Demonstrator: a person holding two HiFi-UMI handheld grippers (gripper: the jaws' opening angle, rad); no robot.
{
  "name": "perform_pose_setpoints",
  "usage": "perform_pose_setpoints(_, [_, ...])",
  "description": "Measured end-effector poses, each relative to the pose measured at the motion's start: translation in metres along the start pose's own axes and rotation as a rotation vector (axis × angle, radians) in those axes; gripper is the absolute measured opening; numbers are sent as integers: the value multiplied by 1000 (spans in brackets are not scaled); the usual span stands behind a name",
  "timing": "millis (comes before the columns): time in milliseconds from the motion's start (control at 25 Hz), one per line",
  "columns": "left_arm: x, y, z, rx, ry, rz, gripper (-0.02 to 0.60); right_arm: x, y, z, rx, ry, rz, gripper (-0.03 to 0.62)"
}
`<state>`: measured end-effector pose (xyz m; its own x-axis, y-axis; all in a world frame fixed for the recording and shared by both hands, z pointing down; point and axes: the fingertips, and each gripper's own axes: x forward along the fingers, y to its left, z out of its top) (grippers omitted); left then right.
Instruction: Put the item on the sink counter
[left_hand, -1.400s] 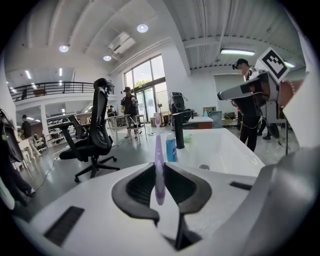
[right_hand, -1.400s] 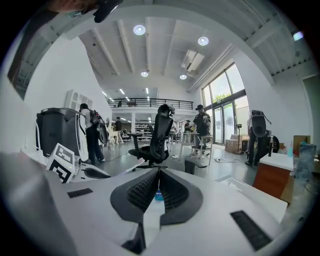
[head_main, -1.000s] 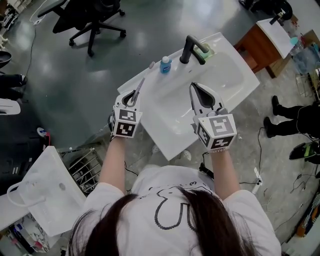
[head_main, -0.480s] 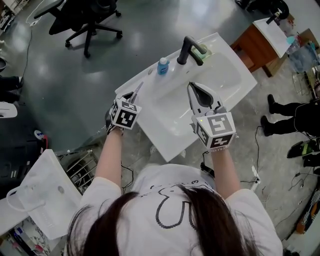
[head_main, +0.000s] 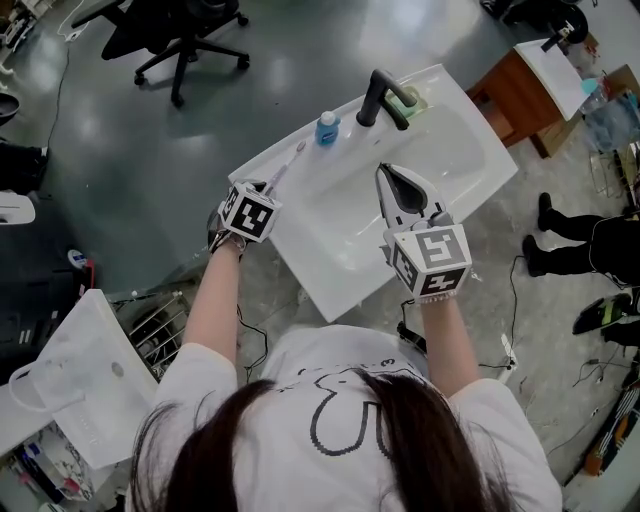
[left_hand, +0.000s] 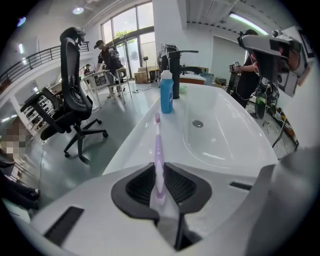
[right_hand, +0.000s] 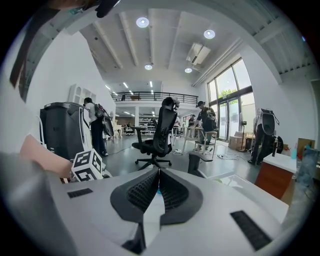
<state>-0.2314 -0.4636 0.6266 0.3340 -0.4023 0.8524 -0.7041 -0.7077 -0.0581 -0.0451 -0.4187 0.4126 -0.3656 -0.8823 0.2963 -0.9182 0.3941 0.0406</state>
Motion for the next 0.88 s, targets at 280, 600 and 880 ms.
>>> perform_pose_setpoints(280, [-1, 2, 5, -76, -47, -18, 69, -6, -14, -3, 25, 4, 7, 29])
perform_pose_setpoints(600, [-8, -3, 7, -170, -83, -20, 297, -13, -25, 5, 37, -18, 39, 29])
perform_pose_setpoints(880, [-37, -10, 19, -212, -139, 14, 305, -22, -23, 18, 38, -59, 82, 29])
